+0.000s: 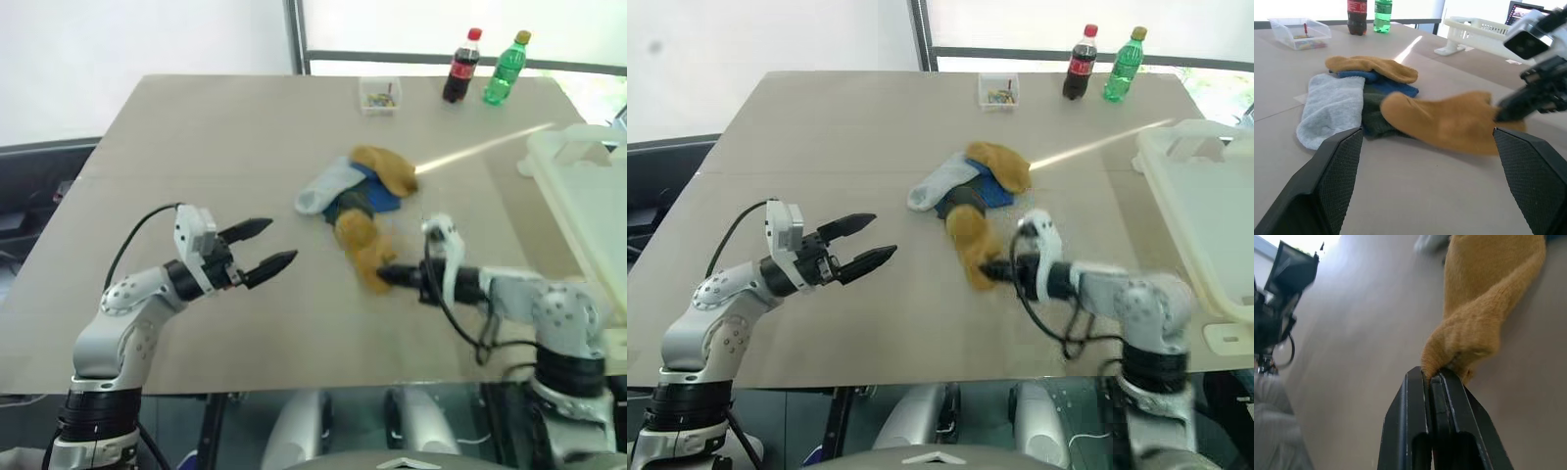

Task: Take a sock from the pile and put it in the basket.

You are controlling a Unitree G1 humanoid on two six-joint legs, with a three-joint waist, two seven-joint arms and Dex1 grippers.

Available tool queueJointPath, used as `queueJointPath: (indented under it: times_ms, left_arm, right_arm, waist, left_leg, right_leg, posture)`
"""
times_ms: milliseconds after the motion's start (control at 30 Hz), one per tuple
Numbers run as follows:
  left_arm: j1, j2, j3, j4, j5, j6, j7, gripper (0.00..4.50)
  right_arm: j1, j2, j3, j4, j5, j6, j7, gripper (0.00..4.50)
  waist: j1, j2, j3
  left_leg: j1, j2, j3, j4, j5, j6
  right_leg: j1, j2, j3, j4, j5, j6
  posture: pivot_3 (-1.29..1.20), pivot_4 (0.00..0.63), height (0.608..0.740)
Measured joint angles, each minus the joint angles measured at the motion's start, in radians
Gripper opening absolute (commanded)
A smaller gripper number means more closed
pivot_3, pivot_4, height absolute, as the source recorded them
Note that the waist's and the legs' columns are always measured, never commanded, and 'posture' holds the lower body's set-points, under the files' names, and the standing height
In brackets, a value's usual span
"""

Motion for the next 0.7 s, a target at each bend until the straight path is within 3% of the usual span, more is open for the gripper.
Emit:
queueJointPath:
  times_ms: [67,167,233,367,633,667,700]
  left_arm:
    - [-0.006,0.007,-0.004,0.001,0.0,0.007,-0.003,4.5]
    - [0.003,0.022,-0.009,-0.013,-0.019,0.041,-0.011,4.5]
    - [0.02,0.036,-0.008,-0.014,-0.033,0.068,-0.015,4.5]
    - [0.027,0.058,-0.008,-0.052,-0.04,0.086,-0.028,4.5]
    - [0.005,0.055,-0.063,-0.053,-0.007,0.079,-0.036,4.5]
    - [0.0,0.048,-0.075,-0.052,0.004,0.073,-0.036,4.5]
    - [-0.008,0.042,-0.093,-0.052,0.013,0.069,-0.037,4.5]
  right_arm:
    - [0.033,-0.05,0.03,-0.037,0.021,-0.019,0.069,0.05]
    - [0.162,-0.318,0.177,-0.084,-0.021,-0.17,0.258,0.05]
    - [0.206,-0.415,0.23,-0.063,-0.071,-0.26,0.341,0.05]
    - [0.222,-0.51,0.285,-0.005,-0.164,-0.44,0.453,0.05]
    - [0.187,-0.491,0.319,0.118,-0.309,-0.71,0.504,0.05]
    - [0.18,-0.479,0.319,0.13,-0.319,-0.729,0.504,0.66]
    - [0.176,-0.467,0.317,0.137,-0.322,-0.74,0.505,0.95]
  waist:
    - [-0.008,0.0,0.0]
    - [0.002,-0.001,0.0]
    - [0.002,-0.001,0.001]
    - [0.001,-0.003,0.001]
    - [0.01,-0.005,0.001]
    - [0.012,-0.005,0.001]
    - [0.014,-0.005,0.001]
  left_leg:
    - [0.001,0.002,0.001,0.001,0.0,0.0]
    - [0.002,0.002,-0.001,0.001,0.0,0.0]
    - [0.001,0.002,-0.001,0.002,0.0,0.0]
    - [0.002,0.003,-0.001,0.003,0.0,0.0]
    - [0.002,0.003,-0.001,0.004,0.0,0.0]
    - [0.002,0.003,-0.001,0.004,0.0,0.0]
    - [0.001,0.003,-0.001,0.004,0.0,0.0]
  right_leg:
    - [0.0,-0.001,0.002,0.0,0.0,0.0]
    - [0.003,-0.001,-0.001,-0.001,-0.001,0.0]
    - [0.003,-0.001,-0.001,-0.002,-0.001,0.0]
    - [0.003,-0.001,-0.001,-0.002,-0.001,0.0]
    - [0.003,-0.002,0.001,-0.002,-0.001,-0.001]
    - [0.003,-0.002,0.001,-0.002,-0.001,-0.001]
    - [0.003,-0.002,0.002,-0.002,-0.001,-0.001]
  posture:
    - [0.0,0.15,0.729]
    - [0.0,0.15,0.729]
    - [0.0,0.15,0.729]
    - [0.0,0.15,0.729]
    - [0.0,0.15,0.729]
    - [0.0,0.15,0.729]
    - [0.0,0.15,0.729]
